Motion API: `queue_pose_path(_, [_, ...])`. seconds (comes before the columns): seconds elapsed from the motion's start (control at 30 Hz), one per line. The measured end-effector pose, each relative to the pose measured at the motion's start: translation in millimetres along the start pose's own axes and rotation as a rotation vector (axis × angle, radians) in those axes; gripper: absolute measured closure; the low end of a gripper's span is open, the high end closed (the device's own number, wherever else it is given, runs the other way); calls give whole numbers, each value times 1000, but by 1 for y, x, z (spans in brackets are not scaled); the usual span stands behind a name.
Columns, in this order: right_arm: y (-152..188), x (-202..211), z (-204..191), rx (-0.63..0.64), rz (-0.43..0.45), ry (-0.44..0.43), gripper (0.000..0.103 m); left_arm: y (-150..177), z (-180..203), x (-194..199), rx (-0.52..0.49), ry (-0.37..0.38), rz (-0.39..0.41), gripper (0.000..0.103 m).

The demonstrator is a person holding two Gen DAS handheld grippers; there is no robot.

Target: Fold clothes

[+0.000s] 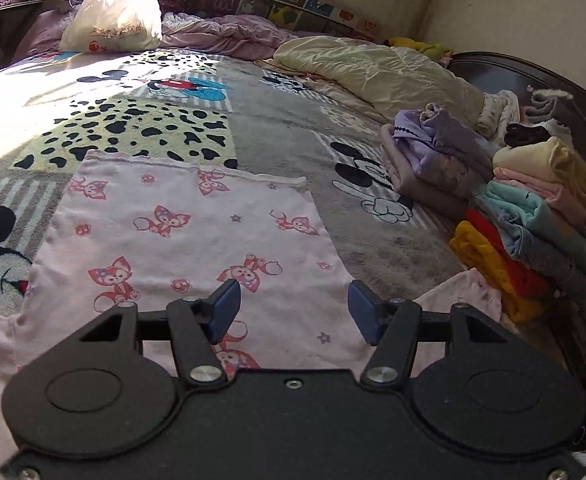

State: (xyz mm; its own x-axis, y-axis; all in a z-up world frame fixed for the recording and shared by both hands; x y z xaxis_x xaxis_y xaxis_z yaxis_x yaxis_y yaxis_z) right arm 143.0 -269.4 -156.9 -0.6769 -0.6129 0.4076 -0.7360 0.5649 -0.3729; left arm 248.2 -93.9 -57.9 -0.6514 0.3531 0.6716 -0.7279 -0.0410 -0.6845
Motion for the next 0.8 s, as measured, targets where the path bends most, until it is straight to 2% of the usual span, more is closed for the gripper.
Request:
queue_pose_path(0.07, [2, -8, -7, 55, -3, 12, 56, -12, 19, -19, -33, 2, -32, 44])
queue_pose_path(0.17, [6, -16, -15, 162, 6, 55, 65, -28, 41, -48, -82, -13, -83, 46])
queue_pose_path(0.3, [0, -18, -11, 148, 38, 58, 80, -40, 57, -87, -167, -82, -135, 53])
queue_pose_path(0.47, [-10, -15, -3, 125, 62, 57, 81, -48, 64, -130, -260, -158, -213, 59])
queue_pose_path(0.57, [-17, -13, 2, 95, 82, 50, 81, -49, 68, -152, -350, -232, -267, 66])
queue_pose_path(0.7, [-23, -12, 8, 52, 92, 27, 81, -53, 68, -172, -443, -325, -317, 70])
queue_pose_path(0.8, [-24, -14, 6, 54, 90, 8, 78, -57, 69, -182, -479, -361, -341, 75])
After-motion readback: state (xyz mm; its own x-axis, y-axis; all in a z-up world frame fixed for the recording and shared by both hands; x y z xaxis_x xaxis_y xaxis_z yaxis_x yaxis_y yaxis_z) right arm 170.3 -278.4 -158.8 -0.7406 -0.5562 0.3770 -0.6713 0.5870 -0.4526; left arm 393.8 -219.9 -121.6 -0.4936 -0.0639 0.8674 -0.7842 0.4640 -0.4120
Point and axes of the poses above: each gripper's, at about its wrist camera, not at the fingertips, and x roughly against the way its jaws point, z to its right, y to its underside, the point moved 8 cm from there along -x, roughly the way its jaws point, and after that the axes turned 7 degrees about -z, right-handed, at the moved point
